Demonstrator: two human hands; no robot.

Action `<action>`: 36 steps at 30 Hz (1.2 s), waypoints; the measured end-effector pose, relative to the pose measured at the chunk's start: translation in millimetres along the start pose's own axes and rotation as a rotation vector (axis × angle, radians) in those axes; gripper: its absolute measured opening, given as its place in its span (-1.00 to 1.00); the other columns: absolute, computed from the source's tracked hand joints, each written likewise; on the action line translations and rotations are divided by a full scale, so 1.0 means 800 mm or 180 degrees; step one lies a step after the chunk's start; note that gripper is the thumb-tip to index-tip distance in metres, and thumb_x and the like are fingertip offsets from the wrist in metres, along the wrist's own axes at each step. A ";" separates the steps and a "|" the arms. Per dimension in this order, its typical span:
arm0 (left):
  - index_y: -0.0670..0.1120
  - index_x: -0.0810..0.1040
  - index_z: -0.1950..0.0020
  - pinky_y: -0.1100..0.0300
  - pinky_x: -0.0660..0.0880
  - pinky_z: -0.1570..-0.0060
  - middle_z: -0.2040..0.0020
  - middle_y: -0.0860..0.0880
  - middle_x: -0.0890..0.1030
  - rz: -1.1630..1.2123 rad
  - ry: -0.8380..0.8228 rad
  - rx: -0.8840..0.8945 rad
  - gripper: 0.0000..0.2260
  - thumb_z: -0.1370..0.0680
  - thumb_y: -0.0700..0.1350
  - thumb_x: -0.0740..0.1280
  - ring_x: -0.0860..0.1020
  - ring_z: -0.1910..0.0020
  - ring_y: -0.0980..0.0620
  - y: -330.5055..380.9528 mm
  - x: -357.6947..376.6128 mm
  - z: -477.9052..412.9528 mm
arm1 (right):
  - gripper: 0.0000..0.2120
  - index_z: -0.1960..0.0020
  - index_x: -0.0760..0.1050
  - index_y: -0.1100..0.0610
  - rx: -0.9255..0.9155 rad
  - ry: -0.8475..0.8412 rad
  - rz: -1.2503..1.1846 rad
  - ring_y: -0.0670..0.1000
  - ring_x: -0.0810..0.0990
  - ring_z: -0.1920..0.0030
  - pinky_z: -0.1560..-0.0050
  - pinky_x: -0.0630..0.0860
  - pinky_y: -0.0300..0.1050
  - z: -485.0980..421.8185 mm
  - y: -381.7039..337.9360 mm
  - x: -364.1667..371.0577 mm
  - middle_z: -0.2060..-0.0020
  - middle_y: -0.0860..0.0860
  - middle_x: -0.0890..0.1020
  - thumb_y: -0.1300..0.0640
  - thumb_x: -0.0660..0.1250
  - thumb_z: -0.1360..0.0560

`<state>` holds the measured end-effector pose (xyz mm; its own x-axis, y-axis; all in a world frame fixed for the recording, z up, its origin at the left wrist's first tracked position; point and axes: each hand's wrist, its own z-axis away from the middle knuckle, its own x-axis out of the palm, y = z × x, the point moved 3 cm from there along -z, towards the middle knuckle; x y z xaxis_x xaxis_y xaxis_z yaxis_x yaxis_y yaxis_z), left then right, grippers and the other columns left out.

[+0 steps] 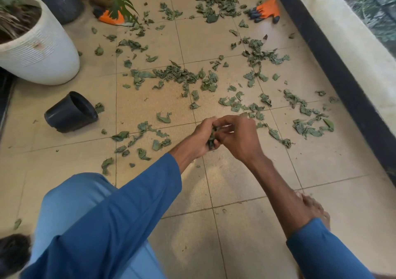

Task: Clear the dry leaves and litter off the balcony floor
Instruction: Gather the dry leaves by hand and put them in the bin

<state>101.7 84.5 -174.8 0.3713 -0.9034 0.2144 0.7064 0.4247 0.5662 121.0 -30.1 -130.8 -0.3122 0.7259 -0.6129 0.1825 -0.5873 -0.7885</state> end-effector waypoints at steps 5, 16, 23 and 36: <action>-0.08 0.51 0.19 0.31 0.29 0.61 0.39 -0.01 0.48 -0.0239 0.0340 0.0071 -0.73 -0.65 0.02 0.25 0.37 0.59 0.11 -0.003 -0.008 -0.009 | -0.87 0.09 0.72 0.15 -0.0307 -0.0001 0.0216 -0.12 0.70 0.21 0.12 0.67 -0.09 0.006 -0.004 0.010 0.22 0.00 0.73 0.33 0.50 -0.41; -0.15 0.54 0.10 0.30 0.14 0.62 0.46 -0.01 0.43 -0.0187 0.0425 0.0257 -0.80 -0.64 -0.10 0.22 0.32 0.59 0.08 0.002 0.009 -0.011 | -0.89 0.01 0.74 0.01 -0.0697 -0.0370 0.0234 -0.19 0.49 0.07 0.13 0.34 -0.35 0.003 0.010 -0.019 0.16 -0.16 0.58 0.12 0.44 -0.56; -0.06 0.42 0.23 0.32 0.07 0.65 0.46 0.05 0.39 0.0015 0.0288 0.0377 -0.76 -0.65 -0.13 0.22 0.25 0.61 0.11 0.012 0.015 -0.008 | -0.88 -0.04 0.73 0.09 0.0269 0.0681 -0.0440 -0.06 0.69 0.13 0.13 0.66 -0.01 -0.005 0.096 -0.078 0.07 -0.04 0.75 0.13 0.46 -0.54; -0.05 0.40 0.21 0.31 0.08 0.68 0.46 0.06 0.40 0.0010 -0.0065 0.0033 -0.74 -0.68 -0.08 0.21 0.26 0.60 0.13 0.003 0.009 -0.010 | -0.81 -0.15 0.61 0.32 0.1218 0.0593 0.1539 0.13 0.48 0.02 0.11 0.46 -0.07 0.044 0.262 -0.065 -0.08 0.22 0.53 0.27 0.30 -0.60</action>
<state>110.4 79.4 -178.1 0.3611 -0.9031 0.2323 0.6990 0.4270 0.5737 142.9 -203.6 -262.0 -0.1045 0.3770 -0.9203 -0.0941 -0.9250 -0.3682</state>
